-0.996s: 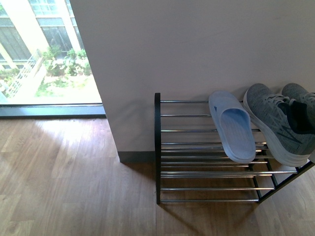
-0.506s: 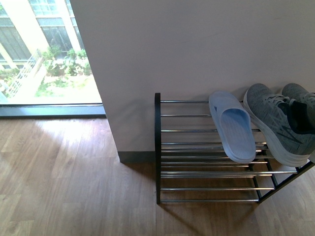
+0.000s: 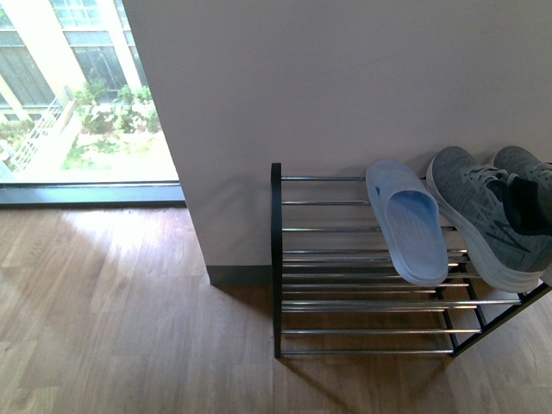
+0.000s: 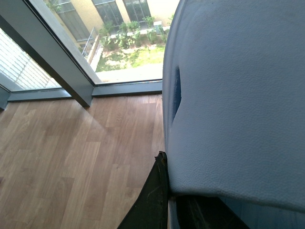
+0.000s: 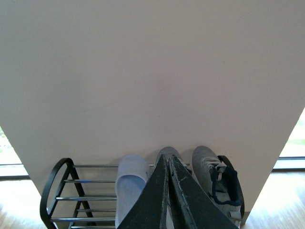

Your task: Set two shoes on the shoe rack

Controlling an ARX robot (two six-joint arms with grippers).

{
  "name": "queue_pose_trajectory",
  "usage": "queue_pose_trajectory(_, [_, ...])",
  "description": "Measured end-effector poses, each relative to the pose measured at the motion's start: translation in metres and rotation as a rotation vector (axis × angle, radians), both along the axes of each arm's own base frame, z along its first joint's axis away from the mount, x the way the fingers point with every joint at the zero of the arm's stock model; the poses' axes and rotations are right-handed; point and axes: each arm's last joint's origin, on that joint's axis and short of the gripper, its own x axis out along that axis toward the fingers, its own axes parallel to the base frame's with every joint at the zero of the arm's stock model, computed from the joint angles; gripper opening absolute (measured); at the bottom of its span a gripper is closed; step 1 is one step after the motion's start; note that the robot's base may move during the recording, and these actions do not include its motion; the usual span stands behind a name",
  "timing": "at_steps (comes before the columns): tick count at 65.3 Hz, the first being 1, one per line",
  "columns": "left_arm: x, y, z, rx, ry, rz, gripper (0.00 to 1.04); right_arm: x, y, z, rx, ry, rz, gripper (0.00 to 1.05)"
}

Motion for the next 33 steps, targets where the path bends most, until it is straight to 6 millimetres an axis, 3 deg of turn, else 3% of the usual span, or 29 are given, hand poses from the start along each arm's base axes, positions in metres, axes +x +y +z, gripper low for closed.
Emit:
queue_pose_trajectory(25, [0.0000, 0.0000, 0.0000, 0.000, 0.000, 0.000, 0.02, -0.0095, 0.0000, -0.0025, 0.000, 0.004, 0.000, 0.02])
queue_pose_trajectory(33, [0.0000, 0.0000, 0.0000, 0.000, 0.000, 0.000, 0.02, -0.0096, 0.0000, -0.0025, -0.001, 0.003, 0.000, 0.20])
